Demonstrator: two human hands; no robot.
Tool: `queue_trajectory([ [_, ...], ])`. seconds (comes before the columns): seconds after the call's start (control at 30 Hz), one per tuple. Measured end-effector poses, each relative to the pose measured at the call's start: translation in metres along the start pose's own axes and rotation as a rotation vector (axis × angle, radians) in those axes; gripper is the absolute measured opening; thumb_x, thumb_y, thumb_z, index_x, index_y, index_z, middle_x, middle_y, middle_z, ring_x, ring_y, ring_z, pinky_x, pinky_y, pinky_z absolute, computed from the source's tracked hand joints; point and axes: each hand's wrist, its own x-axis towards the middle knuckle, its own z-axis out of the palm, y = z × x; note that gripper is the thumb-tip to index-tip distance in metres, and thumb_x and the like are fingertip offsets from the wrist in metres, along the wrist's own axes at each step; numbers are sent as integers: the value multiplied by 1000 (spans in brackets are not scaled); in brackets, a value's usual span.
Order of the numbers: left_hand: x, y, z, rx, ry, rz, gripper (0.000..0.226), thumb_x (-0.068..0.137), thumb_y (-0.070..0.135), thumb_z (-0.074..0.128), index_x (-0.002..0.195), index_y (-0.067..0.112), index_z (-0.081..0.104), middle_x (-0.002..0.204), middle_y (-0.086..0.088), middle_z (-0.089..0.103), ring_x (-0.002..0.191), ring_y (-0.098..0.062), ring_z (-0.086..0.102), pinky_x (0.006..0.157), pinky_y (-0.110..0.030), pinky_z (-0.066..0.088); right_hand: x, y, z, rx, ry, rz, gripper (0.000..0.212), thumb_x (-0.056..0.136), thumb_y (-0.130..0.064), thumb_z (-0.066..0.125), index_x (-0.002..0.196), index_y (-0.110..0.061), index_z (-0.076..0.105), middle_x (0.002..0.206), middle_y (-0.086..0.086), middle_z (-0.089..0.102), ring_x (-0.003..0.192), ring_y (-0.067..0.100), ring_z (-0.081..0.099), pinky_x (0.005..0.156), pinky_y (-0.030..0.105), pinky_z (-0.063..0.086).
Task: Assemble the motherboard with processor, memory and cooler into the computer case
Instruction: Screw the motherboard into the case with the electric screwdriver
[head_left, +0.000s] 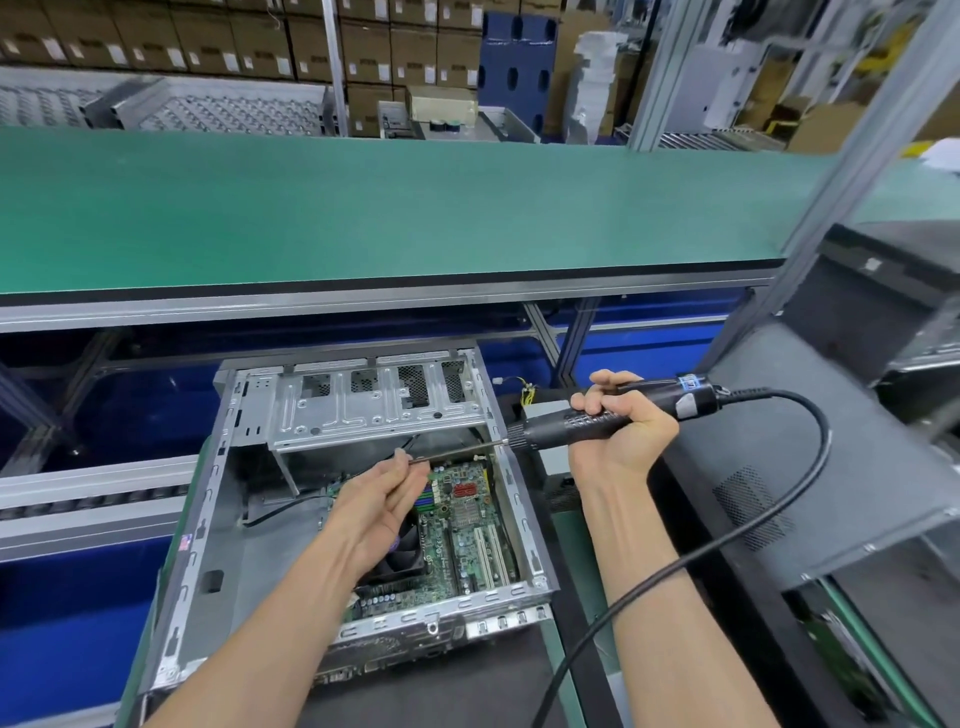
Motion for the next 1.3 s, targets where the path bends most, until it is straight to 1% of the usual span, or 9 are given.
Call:
queue_trajectory([
  [0.27,1,-2,5,-9,8,26,16,88,2,65,103,-4,66,92,-19,76,84,-21,76,61,-21,59,2,-3,0,10,38,-13,19,56,0,45,70,-10,52,70,8,61,46,15,40,57,26,36],
  [0.57,1,-7,16,-19,32,0,39,69,9,76,103,-7,68,102,-25,73,91,-26,75,63,-24,60,0,-6,1,-13,24,-40,19,58,0,44,73,-10,51,70,7,61,46,14,41,57,26,38],
  [0.77,0,-2,14,111,-51,-19,49,77,22,77,109,-13,63,106,-28,72,98,-31,74,67,-24,60,-1,-17,19,-47,-27,-62,22,57,1,45,72,-11,56,70,7,61,47,14,39,56,26,34],
  [0.87,-2,3,7,155,38,14,50,84,31,74,103,-14,64,98,-28,73,91,-31,75,63,-24,61,-1,-20,31,-145,-83,-136,23,56,5,46,62,-12,62,70,12,61,48,18,39,55,28,35],
  [0.93,-1,6,5,182,126,77,44,87,34,72,94,-10,68,82,-20,75,73,-24,75,55,-22,59,-2,-15,40,-263,-125,-196,22,52,7,50,55,-11,63,68,16,63,48,21,41,53,29,36],
  [1.03,3,6,8,406,201,159,32,90,30,72,79,0,70,52,-2,55,38,-9,42,33,-19,33,-8,8,48,-540,-183,-266,25,46,9,54,50,-12,65,64,14,67,51,21,48,50,27,36],
  [1.1,5,2,11,625,219,234,29,90,27,73,66,10,72,44,5,41,37,-9,27,40,-22,22,-13,25,48,-695,-262,-257,28,50,11,54,52,-13,67,63,8,69,50,16,49,46,23,37],
  [1.2,3,-2,10,1064,227,438,24,82,34,79,61,22,75,47,12,61,43,-4,53,54,-23,38,-13,46,44,-858,-344,-246,22,57,12,57,59,-6,70,57,2,66,46,11,50,46,22,41],
  [1.3,0,1,8,1449,199,499,18,79,38,79,63,32,72,49,15,64,49,-2,62,51,-19,43,-11,59,40,-981,-366,-268,16,63,8,61,62,-4,72,54,3,63,49,16,54,51,29,44],
])
